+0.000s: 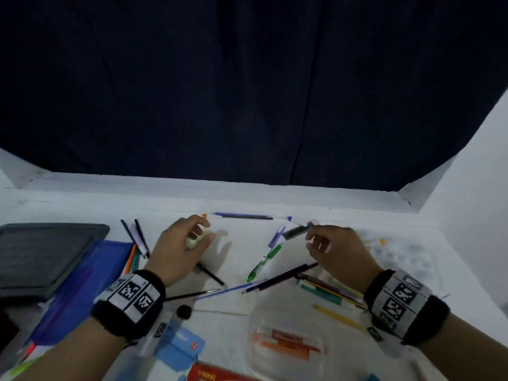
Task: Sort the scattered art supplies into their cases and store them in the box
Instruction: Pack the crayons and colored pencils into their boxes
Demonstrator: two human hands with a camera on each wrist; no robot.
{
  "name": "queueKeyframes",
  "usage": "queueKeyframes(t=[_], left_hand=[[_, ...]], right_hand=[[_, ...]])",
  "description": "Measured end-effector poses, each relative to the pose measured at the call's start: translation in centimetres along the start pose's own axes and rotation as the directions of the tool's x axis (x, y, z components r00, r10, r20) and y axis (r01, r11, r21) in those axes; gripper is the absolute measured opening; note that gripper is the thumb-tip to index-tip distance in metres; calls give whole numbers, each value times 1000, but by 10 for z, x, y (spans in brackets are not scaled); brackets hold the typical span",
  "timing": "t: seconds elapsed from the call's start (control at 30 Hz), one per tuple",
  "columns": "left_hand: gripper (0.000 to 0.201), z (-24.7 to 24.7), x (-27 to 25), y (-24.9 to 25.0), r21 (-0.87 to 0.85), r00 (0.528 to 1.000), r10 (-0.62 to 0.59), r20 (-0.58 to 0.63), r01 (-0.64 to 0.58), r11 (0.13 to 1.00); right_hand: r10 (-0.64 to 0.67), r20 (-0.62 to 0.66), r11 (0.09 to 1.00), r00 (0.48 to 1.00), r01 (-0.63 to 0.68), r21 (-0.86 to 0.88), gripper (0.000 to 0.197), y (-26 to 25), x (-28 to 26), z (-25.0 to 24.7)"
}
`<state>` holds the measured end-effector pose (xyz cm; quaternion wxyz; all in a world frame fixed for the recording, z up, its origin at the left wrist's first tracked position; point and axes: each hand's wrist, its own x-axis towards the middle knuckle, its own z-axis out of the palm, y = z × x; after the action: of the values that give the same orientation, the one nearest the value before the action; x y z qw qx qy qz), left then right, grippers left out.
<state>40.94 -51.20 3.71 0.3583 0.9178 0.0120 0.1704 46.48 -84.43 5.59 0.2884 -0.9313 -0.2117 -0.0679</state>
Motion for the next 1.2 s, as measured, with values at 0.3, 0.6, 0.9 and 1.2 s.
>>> queueKeyframes(t=[0.3, 0.6, 0.9, 1.2], left_hand=[[34, 63, 107, -58, 462, 928, -317, 198, 197, 865], [33, 70, 136, -47, 810, 864, -349, 363, -107, 577], [20, 62, 124, -52, 694, 912, -237, 335, -69, 717], [26, 16, 72, -14, 313, 982, 108, 153, -152, 938]], right_hand=[[104, 336, 959, 936, -5, -282, 37, 55, 101, 44], [189, 478, 831, 858, 120, -544, 29, 67, 129, 75], [33, 265, 903, 964, 85, -421, 26, 51, 119, 62], [-79, -71, 997, 994, 81, 16, 30, 5, 43, 7]])
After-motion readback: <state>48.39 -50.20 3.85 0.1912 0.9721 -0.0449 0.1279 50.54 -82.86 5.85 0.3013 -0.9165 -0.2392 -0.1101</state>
